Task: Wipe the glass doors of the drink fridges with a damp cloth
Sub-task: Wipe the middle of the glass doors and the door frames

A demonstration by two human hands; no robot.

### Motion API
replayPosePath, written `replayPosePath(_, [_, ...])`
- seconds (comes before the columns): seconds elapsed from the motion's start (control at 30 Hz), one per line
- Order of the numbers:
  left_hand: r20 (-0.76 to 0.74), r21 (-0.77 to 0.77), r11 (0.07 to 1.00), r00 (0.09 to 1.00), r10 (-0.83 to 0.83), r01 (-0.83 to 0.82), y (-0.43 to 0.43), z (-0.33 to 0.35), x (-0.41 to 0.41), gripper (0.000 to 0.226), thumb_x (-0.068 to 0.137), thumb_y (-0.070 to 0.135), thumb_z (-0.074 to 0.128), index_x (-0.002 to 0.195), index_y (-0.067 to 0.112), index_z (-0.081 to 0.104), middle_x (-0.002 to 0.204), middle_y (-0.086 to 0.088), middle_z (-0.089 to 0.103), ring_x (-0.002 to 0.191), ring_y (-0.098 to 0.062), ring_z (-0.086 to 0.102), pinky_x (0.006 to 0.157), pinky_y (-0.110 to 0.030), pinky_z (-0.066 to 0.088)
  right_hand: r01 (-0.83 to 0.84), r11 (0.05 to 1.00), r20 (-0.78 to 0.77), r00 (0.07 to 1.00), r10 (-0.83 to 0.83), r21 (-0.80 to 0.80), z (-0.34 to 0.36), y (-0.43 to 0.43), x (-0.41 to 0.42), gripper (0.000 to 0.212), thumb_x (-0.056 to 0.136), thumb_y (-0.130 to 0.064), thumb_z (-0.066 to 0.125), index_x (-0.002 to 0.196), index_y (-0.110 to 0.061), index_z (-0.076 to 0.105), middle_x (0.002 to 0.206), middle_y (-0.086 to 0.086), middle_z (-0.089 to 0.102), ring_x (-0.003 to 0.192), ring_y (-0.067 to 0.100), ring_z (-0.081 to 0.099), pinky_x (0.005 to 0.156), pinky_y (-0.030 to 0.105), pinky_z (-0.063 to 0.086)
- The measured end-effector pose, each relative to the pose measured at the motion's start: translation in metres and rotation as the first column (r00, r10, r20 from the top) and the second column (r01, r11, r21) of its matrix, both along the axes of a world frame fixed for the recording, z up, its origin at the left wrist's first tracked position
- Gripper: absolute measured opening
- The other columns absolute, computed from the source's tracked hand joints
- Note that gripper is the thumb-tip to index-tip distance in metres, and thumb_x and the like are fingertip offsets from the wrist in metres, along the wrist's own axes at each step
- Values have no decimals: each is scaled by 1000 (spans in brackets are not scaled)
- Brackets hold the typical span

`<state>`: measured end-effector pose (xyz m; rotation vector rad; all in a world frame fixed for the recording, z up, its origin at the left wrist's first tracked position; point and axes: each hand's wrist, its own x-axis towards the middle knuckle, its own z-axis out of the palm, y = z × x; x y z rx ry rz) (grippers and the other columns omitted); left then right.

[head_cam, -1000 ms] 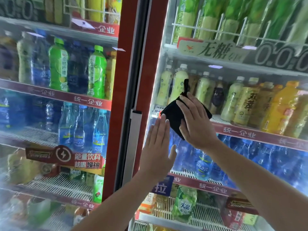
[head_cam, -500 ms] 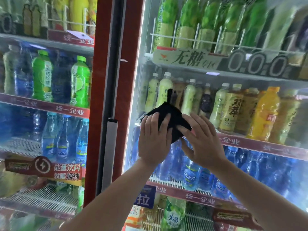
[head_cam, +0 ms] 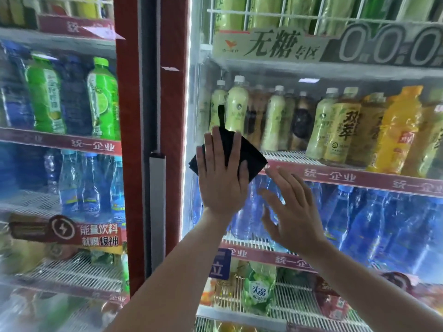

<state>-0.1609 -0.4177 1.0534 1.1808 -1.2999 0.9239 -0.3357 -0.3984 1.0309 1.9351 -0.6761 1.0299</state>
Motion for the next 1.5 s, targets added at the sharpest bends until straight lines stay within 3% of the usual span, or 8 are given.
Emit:
replayPosePath(0.17, [43,41,999,999,10,-12,0,-16,21,55,105,32,24,154,5,21,160,-18,13,149,-33,15,122,-49,16,0,999,6,1000,-1,51,-27,-1,17,32,83,-19,61,113,-12,70,149,12,40,142,32,35,120,47,25])
replayPosePath(0.37, [11,112,993,999,40,-41,6,-63,37,58,104,33,29,154,3,20,160,-19,8,151,-36,12,124,-47,9,-1,999,2,1000,1,44,-60,-6,29,32,83,-19,62,115,-15,64,147,13,42,139,34,40,119,49,26])
replayPosePath(0.63, [-53,159,987,998,31,-23,8,-123,39,63,104,33,26,157,4,9,159,-24,12,152,-36,3,123,-49,6,13,998,-50,999,-9,66,-105,-4,33,48,80,-17,65,127,-22,58,150,12,43,144,31,36,117,53,29])
replayPosePath(0.8, [-88,176,984,996,32,-16,9,-183,39,63,104,33,26,157,7,5,159,-26,17,152,-34,0,123,-49,6,33,993,-48,998,-28,112,-120,2,23,45,88,-23,64,133,-23,58,151,10,41,146,29,32,118,52,28])
replayPosePath(0.97, [-116,185,983,993,24,-2,9,-234,38,63,104,34,25,158,7,5,165,-15,-5,153,-33,-2,124,-48,1,103,988,-67,993,-96,113,-143,10,4,55,87,-26,66,141,-24,55,154,9,38,148,28,30,121,50,22])
replayPosePath(1.13, [-23,177,984,999,-22,25,10,-277,42,62,104,35,25,158,8,9,165,-14,-3,153,-32,2,124,-47,4,182,976,-86,981,-172,124,-174,12,-13,62,82,-31,73,141,-22,54,155,9,37,149,28,28,122,50,20])
replayPosePath(1.27, [57,214,977,998,-23,10,11,-288,48,56,104,36,27,151,5,22,163,-21,3,153,-34,1,124,-49,3,163,982,-73,985,-156,99,-191,15,-18,61,83,-35,70,140,-22,55,152,8,41,143,31,37,120,53,23])
replayPosePath(1.5, [155,247,969,988,-26,-14,19,-266,52,67,99,34,40,154,5,16,156,-27,15,151,-36,6,124,-48,3,-43,955,-84,994,70,293,-200,23,-33,62,83,-48,53,141,-26,51,152,9,43,142,35,40,116,60,24])
